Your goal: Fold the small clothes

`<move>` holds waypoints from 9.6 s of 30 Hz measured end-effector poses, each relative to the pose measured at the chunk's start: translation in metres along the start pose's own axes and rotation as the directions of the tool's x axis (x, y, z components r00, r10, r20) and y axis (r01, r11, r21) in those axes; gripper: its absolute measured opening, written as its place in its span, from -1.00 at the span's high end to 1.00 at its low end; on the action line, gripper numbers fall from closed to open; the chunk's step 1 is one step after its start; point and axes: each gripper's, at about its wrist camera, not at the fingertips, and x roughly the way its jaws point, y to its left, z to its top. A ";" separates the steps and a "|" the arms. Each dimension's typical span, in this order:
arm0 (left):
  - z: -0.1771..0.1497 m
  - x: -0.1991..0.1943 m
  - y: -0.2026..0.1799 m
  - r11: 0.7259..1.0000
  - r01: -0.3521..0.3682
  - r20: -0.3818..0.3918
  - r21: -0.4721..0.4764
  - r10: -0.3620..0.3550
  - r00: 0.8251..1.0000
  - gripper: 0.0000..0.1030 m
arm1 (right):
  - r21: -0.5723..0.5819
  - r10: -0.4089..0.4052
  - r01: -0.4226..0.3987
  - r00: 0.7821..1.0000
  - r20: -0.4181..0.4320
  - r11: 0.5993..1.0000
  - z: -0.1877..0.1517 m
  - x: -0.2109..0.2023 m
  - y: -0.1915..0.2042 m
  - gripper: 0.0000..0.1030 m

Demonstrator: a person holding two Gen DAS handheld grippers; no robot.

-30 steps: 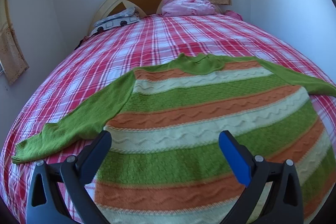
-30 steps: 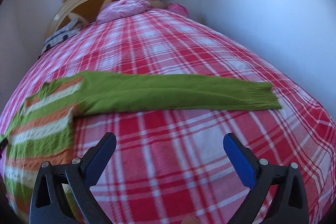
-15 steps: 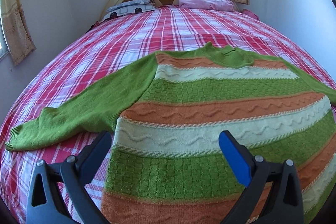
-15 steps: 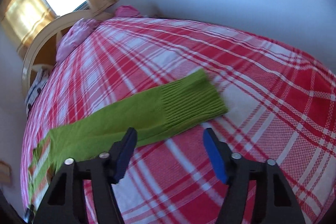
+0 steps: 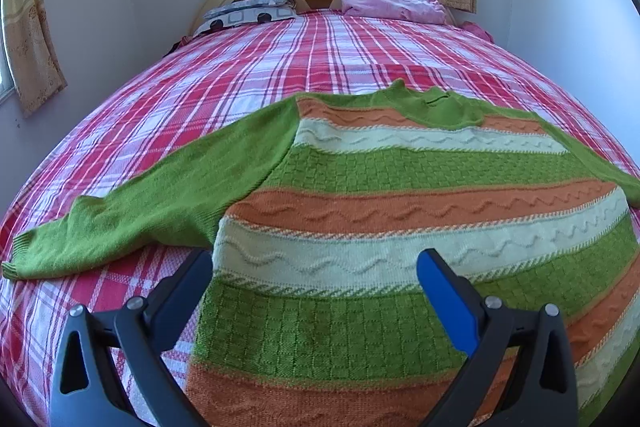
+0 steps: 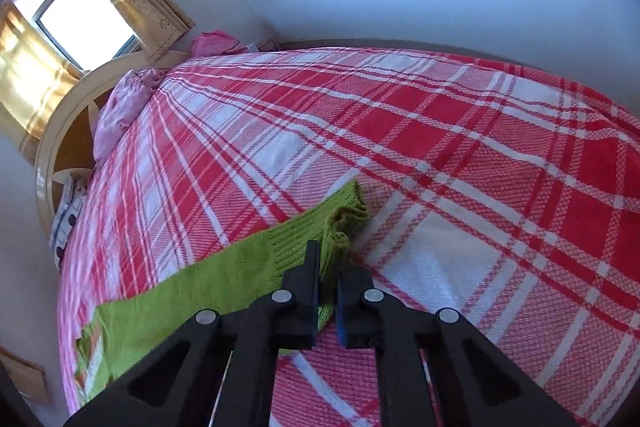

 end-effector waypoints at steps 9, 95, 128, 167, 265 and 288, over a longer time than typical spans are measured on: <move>-0.002 0.000 -0.002 1.000 0.009 0.003 0.003 -0.009 1.000 -1.00 | -0.151 0.126 -0.120 0.991 0.034 0.981 -0.002 -0.030 0.076 0.90; 0.061 -0.009 -0.034 0.959 0.283 -0.031 -0.020 -0.284 0.958 0.87 | -0.843 0.351 -0.283 0.928 -0.121 0.457 -0.346 -0.074 0.286 -0.71; 0.017 0.033 0.041 0.973 0.159 -0.052 -0.166 -0.170 0.984 0.18 | -0.830 0.333 -0.349 0.919 -0.211 0.436 -0.284 -0.049 0.367 -0.71; -0.039 -0.045 0.239 0.932 -0.188 0.006 -0.309 0.199 0.980 -0.82 | -0.784 0.219 -0.563 0.826 -0.520 0.260 -0.455 -0.015 0.470 -0.72; 0.170 -0.097 0.006 0.889 0.423 0.278 -0.174 -0.368 0.888 0.85 | -0.760 0.345 -0.511 0.853 -0.392 0.401 -0.397 -0.093 0.295 -0.75; 0.110 0.009 -0.163 0.925 0.380 -0.049 0.005 -0.379 0.924 0.69 | -0.703 0.290 -0.406 0.913 -0.287 0.583 -0.366 -0.077 0.277 -0.76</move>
